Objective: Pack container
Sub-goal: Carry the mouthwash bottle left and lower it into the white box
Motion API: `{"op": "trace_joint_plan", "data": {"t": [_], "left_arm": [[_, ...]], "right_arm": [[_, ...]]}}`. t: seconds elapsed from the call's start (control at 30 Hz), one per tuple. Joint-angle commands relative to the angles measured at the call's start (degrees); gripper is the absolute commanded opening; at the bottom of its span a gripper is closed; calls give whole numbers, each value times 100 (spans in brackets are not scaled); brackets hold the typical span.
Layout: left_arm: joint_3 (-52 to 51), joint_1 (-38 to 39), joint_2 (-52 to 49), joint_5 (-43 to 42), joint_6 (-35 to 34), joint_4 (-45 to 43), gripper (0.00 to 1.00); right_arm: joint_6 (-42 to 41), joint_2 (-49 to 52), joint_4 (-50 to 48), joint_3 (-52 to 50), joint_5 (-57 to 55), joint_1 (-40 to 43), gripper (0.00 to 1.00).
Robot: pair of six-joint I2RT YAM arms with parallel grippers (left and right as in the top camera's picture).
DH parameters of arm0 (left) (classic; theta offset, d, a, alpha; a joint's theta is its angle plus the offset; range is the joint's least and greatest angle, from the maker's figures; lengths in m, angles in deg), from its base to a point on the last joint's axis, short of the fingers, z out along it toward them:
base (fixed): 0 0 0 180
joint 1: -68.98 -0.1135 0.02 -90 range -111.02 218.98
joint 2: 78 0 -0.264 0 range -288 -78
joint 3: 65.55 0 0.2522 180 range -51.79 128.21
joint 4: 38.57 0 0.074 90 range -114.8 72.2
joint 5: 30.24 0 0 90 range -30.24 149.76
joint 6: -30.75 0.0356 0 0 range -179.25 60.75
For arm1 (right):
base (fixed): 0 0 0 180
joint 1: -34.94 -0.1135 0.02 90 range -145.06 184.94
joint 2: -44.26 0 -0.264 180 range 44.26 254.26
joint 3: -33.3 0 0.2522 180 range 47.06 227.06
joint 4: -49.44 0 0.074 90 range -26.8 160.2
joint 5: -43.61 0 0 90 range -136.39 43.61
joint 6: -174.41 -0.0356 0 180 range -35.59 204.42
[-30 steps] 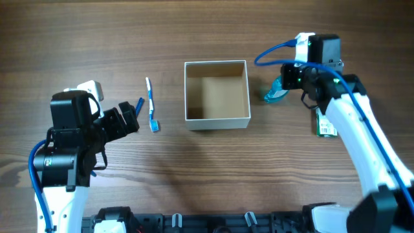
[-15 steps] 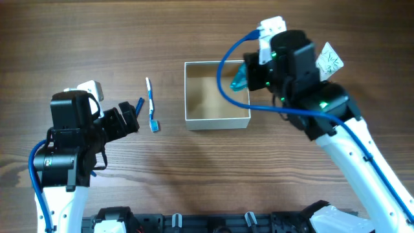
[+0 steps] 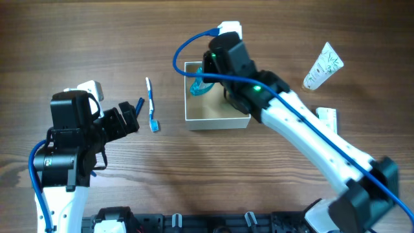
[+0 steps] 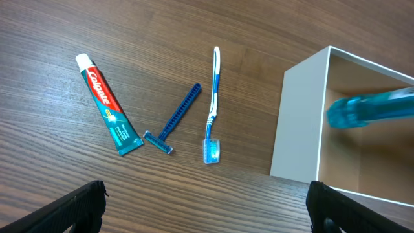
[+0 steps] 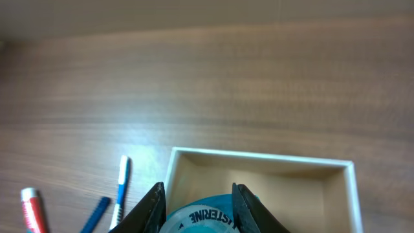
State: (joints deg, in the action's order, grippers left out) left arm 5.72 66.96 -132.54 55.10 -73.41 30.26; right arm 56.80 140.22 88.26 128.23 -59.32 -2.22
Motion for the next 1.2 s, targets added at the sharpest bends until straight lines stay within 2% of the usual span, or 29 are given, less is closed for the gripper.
{"op": "trace_joint_plan", "data": {"t": [0.0, 0.3, 0.73, 1.17], "left_arm": [[111, -39, 0, -195, -48, -15, 100], [111, -39, 0, -195, -48, -15, 100], [111, -39, 0, -195, -48, -15, 100], [111, -39, 0, -195, -48, -11, 100]], "right_arm": [[-387, 188, -339, 186, -280, -22, 4], [-389, 501, -901, 186, -636, -22, 4], [-240, 1005, -949, 186, -907, 9, 4], [-238, 1095, -1169, 186, -975, 48, 4]]}}
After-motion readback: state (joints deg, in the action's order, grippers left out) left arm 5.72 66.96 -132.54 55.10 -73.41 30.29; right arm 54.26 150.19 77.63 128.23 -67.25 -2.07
